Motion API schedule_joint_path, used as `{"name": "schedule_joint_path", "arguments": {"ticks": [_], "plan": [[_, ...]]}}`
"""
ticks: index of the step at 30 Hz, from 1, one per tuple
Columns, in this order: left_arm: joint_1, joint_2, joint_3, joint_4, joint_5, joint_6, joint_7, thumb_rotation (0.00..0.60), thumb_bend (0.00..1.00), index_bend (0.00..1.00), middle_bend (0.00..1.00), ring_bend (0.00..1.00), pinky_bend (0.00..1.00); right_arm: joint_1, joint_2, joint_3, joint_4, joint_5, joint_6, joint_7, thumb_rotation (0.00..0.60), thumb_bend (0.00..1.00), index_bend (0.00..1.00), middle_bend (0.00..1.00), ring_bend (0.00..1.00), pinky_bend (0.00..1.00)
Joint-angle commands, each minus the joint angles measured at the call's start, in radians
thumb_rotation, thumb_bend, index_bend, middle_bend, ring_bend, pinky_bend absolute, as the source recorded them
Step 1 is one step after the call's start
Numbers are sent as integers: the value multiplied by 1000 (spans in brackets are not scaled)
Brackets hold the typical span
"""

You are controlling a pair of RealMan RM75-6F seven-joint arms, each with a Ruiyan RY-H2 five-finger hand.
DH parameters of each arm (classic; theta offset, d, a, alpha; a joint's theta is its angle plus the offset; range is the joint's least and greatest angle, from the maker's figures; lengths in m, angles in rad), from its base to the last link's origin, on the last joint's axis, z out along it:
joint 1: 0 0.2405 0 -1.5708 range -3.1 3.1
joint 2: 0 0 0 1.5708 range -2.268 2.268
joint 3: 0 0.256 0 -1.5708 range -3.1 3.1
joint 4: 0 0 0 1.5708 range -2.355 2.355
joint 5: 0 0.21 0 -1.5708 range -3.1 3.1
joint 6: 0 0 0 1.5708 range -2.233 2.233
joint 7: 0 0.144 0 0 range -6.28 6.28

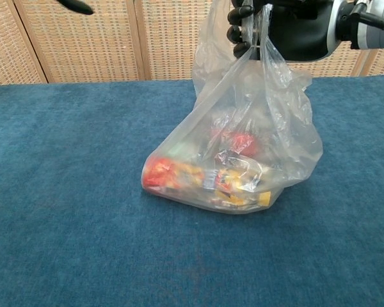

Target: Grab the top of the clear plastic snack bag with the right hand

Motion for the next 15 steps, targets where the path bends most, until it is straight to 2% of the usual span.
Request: {"name": "schedule_joint_path", "arguments": {"ticks": [1,5,10,15], "plan": [[104,80,61,-63,-5,61,4,600,92,0,0,0,0,10,35,21,-43,35,-41,-46,600,1000,648,754,607,680],[190,119,98,-78,4,114,-32,600,94,0,0,0,0,18,73,47,-86,93,-92,-138,600,1000,661,764,625,771],[289,142,140,-75,14,175,-84,600,96,0,0,0,0,28,106,76,-128,189,-146,-312,600,1000,664,766,684,962],[393,138,171,-65,34,257,-163,600,97,0,0,0,0,49,125,97,-153,345,-206,-529,600,1000,740,806,805,1000]]}}
